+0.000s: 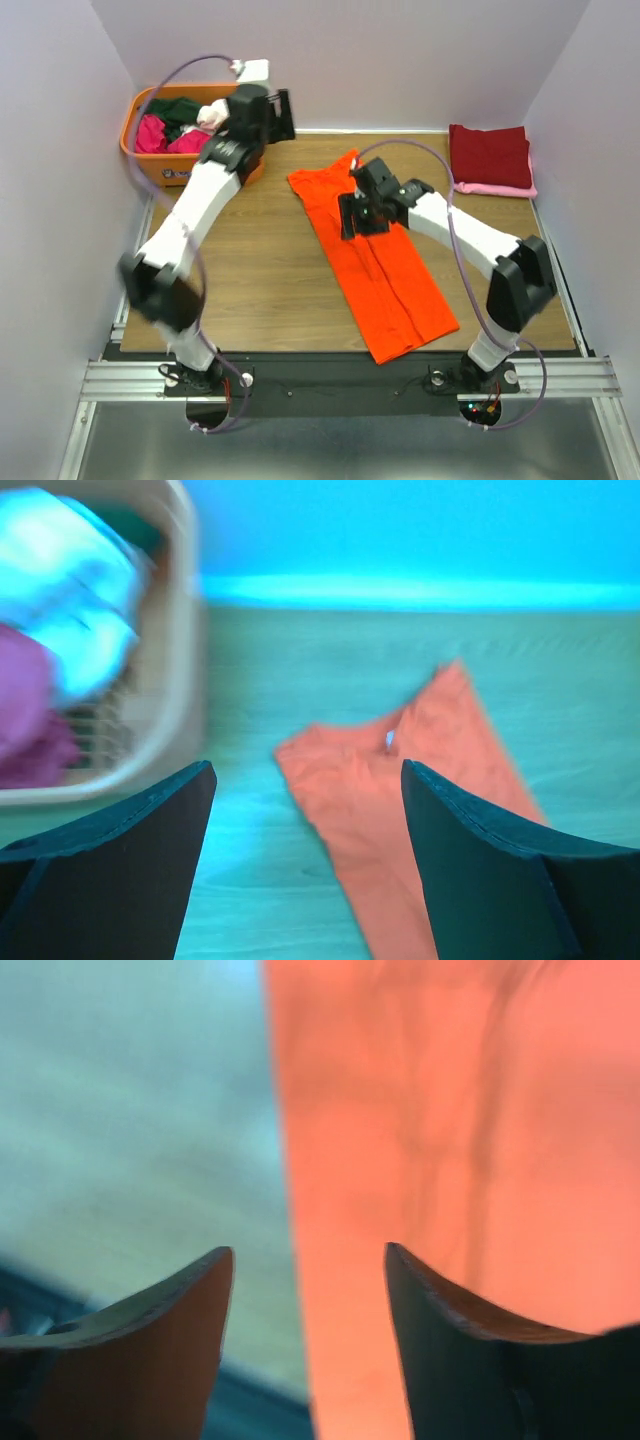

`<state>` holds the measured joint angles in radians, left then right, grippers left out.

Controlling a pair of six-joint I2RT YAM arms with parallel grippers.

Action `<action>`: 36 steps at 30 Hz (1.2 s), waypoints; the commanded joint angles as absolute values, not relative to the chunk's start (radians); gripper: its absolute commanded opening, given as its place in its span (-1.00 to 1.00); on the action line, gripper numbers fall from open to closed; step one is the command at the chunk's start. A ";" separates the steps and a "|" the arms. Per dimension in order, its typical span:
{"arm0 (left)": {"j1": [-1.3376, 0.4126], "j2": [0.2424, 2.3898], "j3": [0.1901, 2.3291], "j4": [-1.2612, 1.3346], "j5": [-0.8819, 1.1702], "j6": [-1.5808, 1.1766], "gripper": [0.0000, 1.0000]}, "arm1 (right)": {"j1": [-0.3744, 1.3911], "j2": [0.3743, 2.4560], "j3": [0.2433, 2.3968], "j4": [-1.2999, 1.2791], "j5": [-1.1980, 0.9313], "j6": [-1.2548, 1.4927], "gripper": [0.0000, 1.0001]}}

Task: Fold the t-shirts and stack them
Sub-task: Fold the tshirt

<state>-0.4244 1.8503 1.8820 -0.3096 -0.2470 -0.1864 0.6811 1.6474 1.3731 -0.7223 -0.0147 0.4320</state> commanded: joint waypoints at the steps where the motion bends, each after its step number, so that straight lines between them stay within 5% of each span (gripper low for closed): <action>1: -0.410 1.512 1.593 -0.310 -0.301 -0.206 0.76 | 0.612 1.796 1.564 -0.713 0.093 0.236 0.19; 5: -0.410 1.170 1.216 -0.264 -0.287 -0.235 0.78 | 0.566 1.955 1.736 -0.664 0.104 0.175 -0.03; 14: -0.410 0.708 0.726 -0.174 -0.305 -0.314 0.77 | 0.555 2.310 2.141 -0.655 0.132 0.078 0.11; 36: -0.410 0.574 0.592 -0.143 -0.301 -0.362 0.75 | 0.477 2.763 2.516 -0.574 0.054 0.325 0.40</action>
